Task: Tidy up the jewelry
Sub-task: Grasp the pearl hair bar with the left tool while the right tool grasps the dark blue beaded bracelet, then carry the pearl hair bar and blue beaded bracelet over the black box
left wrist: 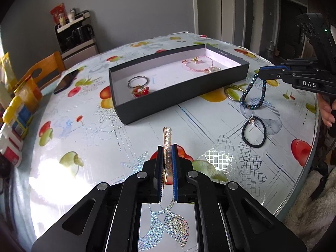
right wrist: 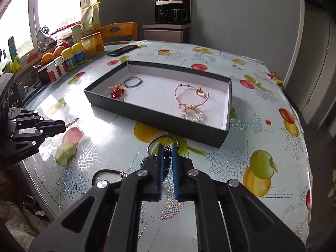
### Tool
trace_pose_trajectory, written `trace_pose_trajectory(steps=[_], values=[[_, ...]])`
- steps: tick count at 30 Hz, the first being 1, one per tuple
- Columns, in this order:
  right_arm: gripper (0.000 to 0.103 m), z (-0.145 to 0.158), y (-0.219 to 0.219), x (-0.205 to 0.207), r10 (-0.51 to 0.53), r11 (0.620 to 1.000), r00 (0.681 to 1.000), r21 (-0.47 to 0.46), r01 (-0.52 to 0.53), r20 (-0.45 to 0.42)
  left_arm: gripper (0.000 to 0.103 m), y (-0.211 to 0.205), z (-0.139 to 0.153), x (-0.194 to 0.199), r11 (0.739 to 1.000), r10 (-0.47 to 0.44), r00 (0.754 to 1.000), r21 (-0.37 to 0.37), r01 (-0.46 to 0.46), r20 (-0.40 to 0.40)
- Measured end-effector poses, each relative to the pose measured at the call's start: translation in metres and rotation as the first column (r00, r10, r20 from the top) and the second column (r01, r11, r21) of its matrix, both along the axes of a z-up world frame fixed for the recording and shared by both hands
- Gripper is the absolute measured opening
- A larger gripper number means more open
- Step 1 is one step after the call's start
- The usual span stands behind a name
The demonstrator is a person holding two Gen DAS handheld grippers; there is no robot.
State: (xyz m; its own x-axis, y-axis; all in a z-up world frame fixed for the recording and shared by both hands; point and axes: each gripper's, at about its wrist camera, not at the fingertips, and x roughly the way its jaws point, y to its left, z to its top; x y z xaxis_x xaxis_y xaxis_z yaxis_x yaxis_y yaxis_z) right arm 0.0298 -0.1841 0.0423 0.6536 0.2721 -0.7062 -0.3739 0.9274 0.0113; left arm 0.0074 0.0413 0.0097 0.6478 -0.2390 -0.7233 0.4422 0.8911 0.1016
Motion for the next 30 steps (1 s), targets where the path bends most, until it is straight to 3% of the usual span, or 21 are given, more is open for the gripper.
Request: trace_pose_trajectory(steps=[16, 23, 30], values=[[0.007, 0.062, 0.004, 0.032, -0.009, 0.999, 0.987, 0.049, 0.001, 0.16, 0.008, 0.002, 0.055, 0.04, 0.999, 0.026, 0.995, -0.03, -0.023, 0.095], [0.007, 0.058, 0.02, 0.066, -0.016, 0.994, 0.987, 0.11, -0.002, 0.162, 0.008, -0.015, 0.06, 0.097, 0.999, 0.028, 0.996, -0.039, -0.025, 0.08], [0.007, 0.035, 0.037, 0.093, 0.014, 0.987, 0.993, 0.156, -0.031, 0.114, 0.008, -0.041, 0.043, 0.147, 1.0, 0.022, 0.999, -0.018, -0.022, 0.03]])
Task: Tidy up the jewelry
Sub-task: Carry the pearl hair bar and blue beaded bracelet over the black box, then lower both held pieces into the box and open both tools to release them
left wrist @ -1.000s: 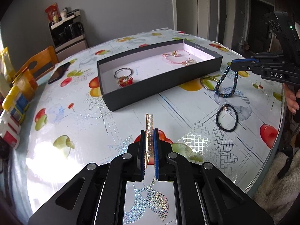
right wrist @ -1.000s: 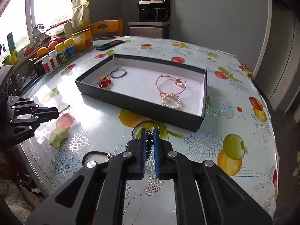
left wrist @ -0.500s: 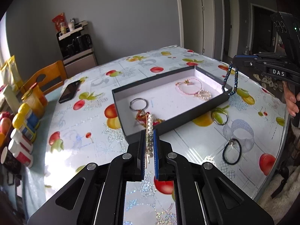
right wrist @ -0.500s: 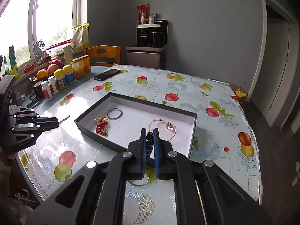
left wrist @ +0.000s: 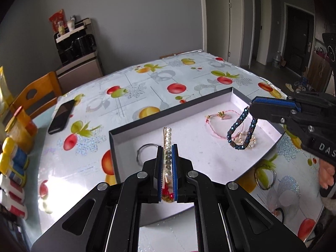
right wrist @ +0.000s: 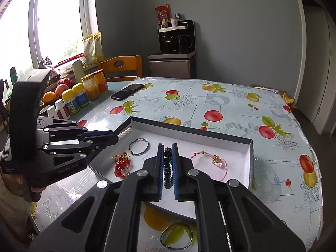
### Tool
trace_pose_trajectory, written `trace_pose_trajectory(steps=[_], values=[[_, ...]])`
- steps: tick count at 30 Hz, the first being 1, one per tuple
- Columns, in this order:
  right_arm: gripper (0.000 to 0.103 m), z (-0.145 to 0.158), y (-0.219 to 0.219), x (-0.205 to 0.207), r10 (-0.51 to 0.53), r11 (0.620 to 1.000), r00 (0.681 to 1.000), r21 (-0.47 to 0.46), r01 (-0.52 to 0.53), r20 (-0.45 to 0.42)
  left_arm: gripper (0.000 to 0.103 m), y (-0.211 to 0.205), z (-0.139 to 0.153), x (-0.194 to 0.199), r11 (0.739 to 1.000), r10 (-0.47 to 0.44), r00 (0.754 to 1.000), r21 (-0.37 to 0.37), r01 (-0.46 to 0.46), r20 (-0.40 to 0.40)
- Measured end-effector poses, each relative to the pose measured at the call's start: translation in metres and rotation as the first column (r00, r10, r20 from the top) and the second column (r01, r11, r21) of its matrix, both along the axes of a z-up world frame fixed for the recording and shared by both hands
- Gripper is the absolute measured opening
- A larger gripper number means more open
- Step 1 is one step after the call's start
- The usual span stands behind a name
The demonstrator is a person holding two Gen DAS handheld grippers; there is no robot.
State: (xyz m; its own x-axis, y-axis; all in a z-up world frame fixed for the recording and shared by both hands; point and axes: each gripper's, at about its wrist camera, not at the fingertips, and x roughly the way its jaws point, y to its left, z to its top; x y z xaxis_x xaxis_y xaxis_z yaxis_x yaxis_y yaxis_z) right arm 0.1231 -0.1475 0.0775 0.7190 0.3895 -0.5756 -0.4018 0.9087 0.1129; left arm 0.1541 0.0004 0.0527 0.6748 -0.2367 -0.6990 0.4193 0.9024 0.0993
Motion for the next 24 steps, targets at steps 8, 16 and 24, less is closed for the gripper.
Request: trace_pose_trajectory(steps=[8, 16, 24], values=[[0.007, -0.022, 0.003, 0.016, 0.049, 0.998, 0.996, 0.049, -0.045, -0.071, 0.008, -0.017, -0.032, 0.015, 1.0, -0.025, 0.997, -0.006, 0.025, -0.077], [0.007, -0.045, -0.003, 0.03, 0.014, 1.0, 0.987, 0.022, -0.011, -0.158, 0.008, -0.024, -0.047, 0.014, 0.999, -0.052, 0.992, -0.002, 0.052, -0.115], [0.007, -0.062, -0.011, 0.038, -0.005, 1.0, 0.975, 0.018, 0.009, -0.222, 0.008, -0.027, -0.056, 0.019, 0.998, -0.064, 0.986, -0.008, 0.063, -0.153]])
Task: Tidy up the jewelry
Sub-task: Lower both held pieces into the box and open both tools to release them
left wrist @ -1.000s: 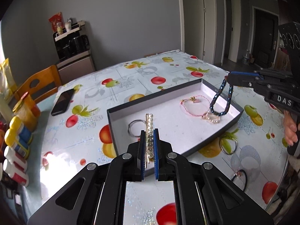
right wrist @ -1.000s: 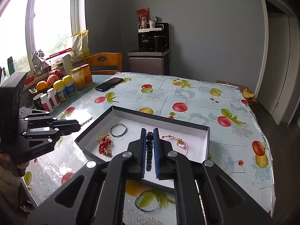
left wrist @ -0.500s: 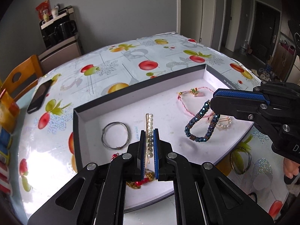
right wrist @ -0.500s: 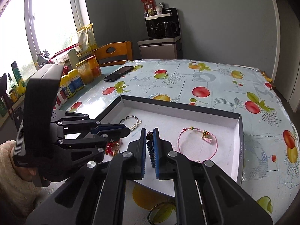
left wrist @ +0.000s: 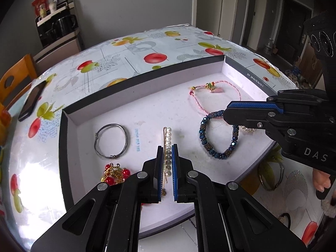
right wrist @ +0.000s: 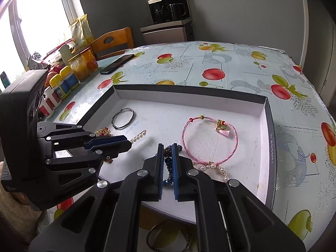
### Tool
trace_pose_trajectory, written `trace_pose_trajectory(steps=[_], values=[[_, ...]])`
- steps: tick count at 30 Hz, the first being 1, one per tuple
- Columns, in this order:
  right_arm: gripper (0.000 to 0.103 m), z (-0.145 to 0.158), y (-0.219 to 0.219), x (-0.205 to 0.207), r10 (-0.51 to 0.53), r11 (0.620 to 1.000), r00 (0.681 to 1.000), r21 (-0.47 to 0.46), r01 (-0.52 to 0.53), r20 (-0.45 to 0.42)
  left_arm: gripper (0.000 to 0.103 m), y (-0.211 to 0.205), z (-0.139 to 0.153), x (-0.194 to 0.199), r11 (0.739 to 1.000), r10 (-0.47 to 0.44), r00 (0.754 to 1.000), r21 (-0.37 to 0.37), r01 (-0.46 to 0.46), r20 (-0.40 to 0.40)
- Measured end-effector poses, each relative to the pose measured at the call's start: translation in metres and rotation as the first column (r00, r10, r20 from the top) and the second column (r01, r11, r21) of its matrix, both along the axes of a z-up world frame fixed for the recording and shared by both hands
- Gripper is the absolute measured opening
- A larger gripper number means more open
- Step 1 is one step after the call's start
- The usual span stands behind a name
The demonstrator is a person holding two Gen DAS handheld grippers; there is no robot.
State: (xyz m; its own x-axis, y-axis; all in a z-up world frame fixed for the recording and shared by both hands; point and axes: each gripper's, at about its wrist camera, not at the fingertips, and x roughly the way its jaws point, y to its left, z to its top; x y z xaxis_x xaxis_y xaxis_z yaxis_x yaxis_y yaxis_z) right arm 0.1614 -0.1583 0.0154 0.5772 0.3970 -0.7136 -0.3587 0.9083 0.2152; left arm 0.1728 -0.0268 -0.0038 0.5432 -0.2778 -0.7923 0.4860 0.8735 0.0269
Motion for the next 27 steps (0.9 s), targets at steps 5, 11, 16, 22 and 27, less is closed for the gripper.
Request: trace_pose_trajectory(steps=[5, 11, 16, 22, 27], values=[[0.007, -0.004, 0.001, 0.001, -0.009, 1.0, 1.0, -0.018, 0.009, -0.02, 0.008, -0.001, -0.002, -0.001, 1.0, -0.005, 1.0, 0.003, 0.005, -0.002], [0.007, -0.007, 0.002, 0.002, -0.019, 0.999, 0.999, -0.047, 0.018, -0.032, 0.008, 0.001, -0.003, -0.001, 1.0, 0.002, 1.0, -0.009, -0.002, -0.009], [0.007, -0.007, 0.004, 0.001, -0.029, 0.997, 0.999, -0.072, 0.027, -0.023, 0.016, 0.002, -0.002, -0.001, 1.0, 0.007, 1.0, -0.007, -0.007, 0.002], [0.016, -0.004, 0.003, -0.001, -0.037, 0.996, 0.999, -0.08, 0.035, -0.014, 0.027, 0.001, 0.004, -0.007, 1.0, -0.001, 1.0, -0.012, 0.001, 0.025], [0.027, 0.005, 0.0, -0.007, -0.044, 0.996, 0.999, -0.083, 0.044, 0.009, 0.031, 0.0, 0.009, -0.011, 1.0, 0.004, 0.999, -0.009, -0.003, 0.037]])
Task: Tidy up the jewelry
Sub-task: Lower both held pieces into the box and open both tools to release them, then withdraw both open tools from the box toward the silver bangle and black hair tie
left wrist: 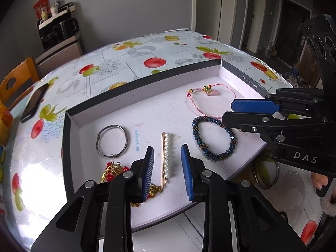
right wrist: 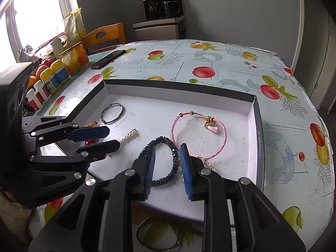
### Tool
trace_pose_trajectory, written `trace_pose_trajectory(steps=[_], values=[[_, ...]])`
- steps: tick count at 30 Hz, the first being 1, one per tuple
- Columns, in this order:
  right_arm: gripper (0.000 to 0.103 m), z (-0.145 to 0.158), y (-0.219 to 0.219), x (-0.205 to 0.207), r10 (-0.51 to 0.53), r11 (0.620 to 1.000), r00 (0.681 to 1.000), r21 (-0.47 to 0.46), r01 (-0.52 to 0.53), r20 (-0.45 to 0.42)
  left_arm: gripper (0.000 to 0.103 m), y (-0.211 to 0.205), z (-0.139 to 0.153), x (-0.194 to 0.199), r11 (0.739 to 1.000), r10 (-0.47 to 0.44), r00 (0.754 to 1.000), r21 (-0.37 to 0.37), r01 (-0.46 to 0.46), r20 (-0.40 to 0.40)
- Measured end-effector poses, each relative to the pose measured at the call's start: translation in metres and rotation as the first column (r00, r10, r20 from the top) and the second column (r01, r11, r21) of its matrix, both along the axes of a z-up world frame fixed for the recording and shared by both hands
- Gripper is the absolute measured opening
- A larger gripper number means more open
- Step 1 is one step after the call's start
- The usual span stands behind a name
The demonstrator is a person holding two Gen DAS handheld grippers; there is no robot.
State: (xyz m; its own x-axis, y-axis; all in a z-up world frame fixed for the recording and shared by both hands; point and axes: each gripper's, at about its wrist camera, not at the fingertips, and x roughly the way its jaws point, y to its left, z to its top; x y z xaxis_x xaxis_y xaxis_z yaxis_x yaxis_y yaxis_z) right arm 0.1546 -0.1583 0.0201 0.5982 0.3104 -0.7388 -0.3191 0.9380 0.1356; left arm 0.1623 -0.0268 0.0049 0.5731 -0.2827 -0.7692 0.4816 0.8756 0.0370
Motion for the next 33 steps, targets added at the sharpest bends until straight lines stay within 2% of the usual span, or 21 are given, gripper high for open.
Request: trace_pose_trajectory(steps=[2, 6, 13, 24, 28, 33], values=[[0.032, 0.003, -0.003, -0.002, -0.007, 1.0, 1.0, 0.005, 0.007, 0.002, 0.035, 0.001, 0.003, -0.004, 1.0, 0.002, 1.0, -0.001, -0.002, 0.015], [0.044, 0.012, -0.011, -0.01, -0.023, 1.0, 0.999, 0.013, 0.023, 0.027, 0.049, 0.002, 0.009, -0.012, 1.0, 0.009, 0.999, -0.002, -0.009, 0.037], [0.06, 0.023, -0.022, -0.027, -0.036, 0.999, 0.998, 0.019, 0.035, 0.057, 0.064, 0.003, 0.018, -0.028, 0.999, 0.029, 0.997, 0.01, -0.03, 0.074], [0.077, 0.035, -0.025, -0.062, -0.014, 1.0, 0.994, -0.016, 0.016, 0.112, 0.073, 0.015, 0.028, -0.052, 0.995, 0.091, 0.99, 0.022, -0.094, 0.108], [0.08, 0.037, -0.026, -0.075, -0.004, 1.0, 0.992, -0.025, 0.007, 0.126, 0.079, 0.021, 0.032, -0.064, 0.993, 0.116, 0.986, 0.013, -0.118, 0.119], [0.083, 0.035, -0.027, -0.087, 0.005, 0.999, 0.991, -0.034, -0.001, 0.13, 0.08, 0.027, 0.033, -0.08, 0.99, 0.138, 0.982, 0.013, -0.14, 0.126]])
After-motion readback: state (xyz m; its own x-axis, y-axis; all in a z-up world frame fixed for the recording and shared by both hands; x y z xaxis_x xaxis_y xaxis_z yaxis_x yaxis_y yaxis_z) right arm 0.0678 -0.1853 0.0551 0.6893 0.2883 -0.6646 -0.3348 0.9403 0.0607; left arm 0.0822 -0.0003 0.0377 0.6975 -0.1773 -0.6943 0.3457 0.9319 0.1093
